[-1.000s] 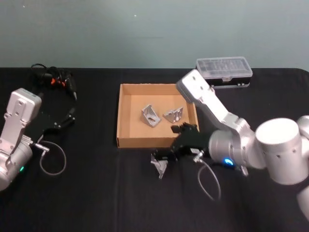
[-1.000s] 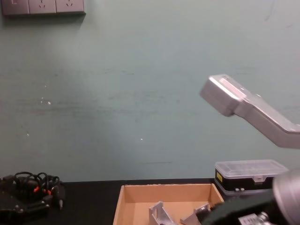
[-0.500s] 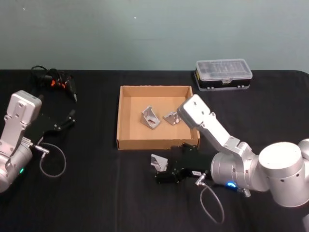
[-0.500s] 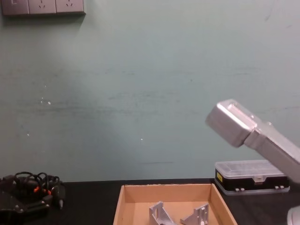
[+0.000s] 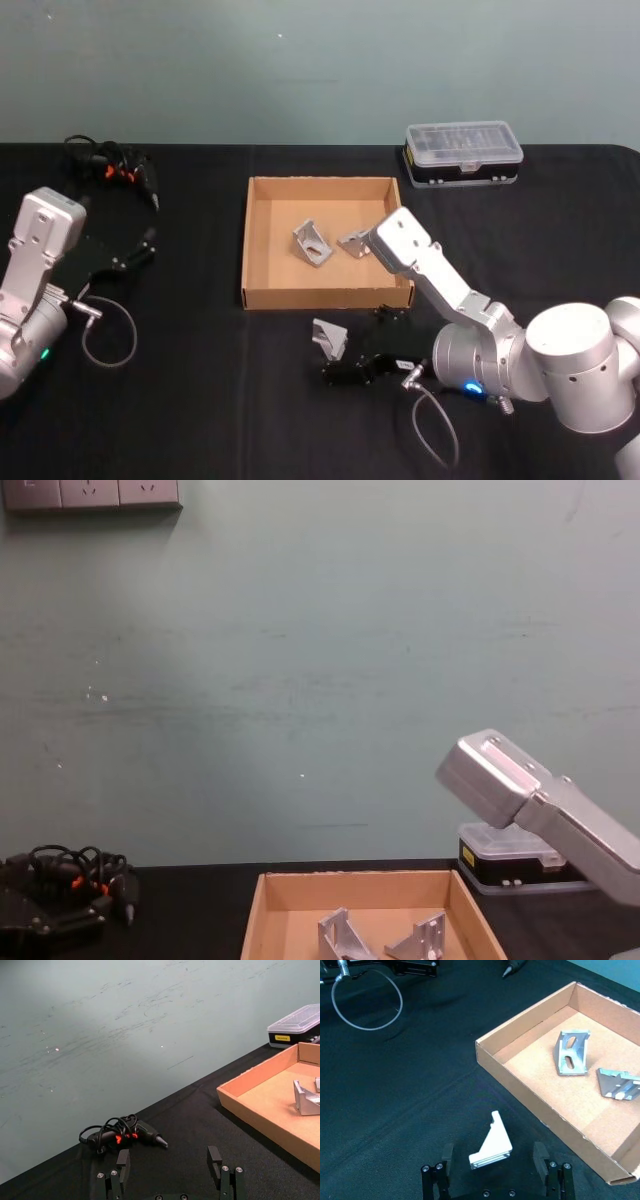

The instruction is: Use one hand to pick up the angle iron from the table and place it into the box.

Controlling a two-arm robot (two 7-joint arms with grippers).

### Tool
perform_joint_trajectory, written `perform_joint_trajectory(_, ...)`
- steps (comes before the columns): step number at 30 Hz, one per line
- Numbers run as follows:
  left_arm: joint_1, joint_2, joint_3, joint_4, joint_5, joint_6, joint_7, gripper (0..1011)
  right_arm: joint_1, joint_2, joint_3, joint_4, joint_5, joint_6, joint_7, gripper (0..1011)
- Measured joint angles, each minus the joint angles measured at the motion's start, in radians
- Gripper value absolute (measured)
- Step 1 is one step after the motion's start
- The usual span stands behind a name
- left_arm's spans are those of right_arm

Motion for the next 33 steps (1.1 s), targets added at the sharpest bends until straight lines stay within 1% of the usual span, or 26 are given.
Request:
perform_joint_trajectory(11, 0.000, 0.000, 0.000, 0.000, 0.000, 0.000, 0.000, 1011, 0.009, -0.014, -0.016, 0.026, 0.004, -0.010, 0.000, 1003)
perform_joint_trajectory(21, 0.000, 0.000, 0.000, 0.000, 0.000, 0.000, 0.000, 1011, 0.009, -0.014, -0.015, 0.026, 0.004, -0.010, -0.001, 995)
perform_joint_trajectory(23, 0.000, 0.000, 0.000, 0.000, 0.000, 0.000, 0.000, 1011, 0.009, -0.014, -0.015, 0.026, 0.004, -0.010, -0.001, 973)
perform_joint_trajectory(24, 0.000, 0.000, 0.000, 0.000, 0.000, 0.000, 0.000, 1011, 0.009, -0.014, -0.015, 0.025, 0.004, -0.010, -0.001, 935)
perform_joint_trajectory(25, 0.000, 0.000, 0.000, 0.000, 0.000, 0.000, 0.000, 1011, 0.009, -0.013, -0.015, 0.025, 0.004, -0.010, -0.001, 927)
perform_joint_trajectory(27, 0.000, 0.000, 0.000, 0.000, 0.000, 0.000, 0.000, 1011, 0.009, -0.013, -0.015, 0.025, 0.004, -0.010, -0.001, 862)
perform_joint_trajectory(29, 0.000, 0.000, 0.000, 0.000, 0.000, 0.000, 0.000, 1011, 0.009, -0.013, -0.015, 0.025, 0.004, -0.010, -0.001, 824)
perform_joint_trajectory(30, 0.000, 0.000, 0.000, 0.000, 0.000, 0.000, 0.000, 1011, 0.009, -0.013, -0.014, 0.025, 0.004, -0.010, -0.001, 771)
perform_joint_trajectory(33, 0.000, 0.000, 0.000, 0.000, 0.000, 0.000, 0.000, 1011, 0.009, -0.013, -0.014, 0.025, 0.004, -0.010, -0.001, 715)
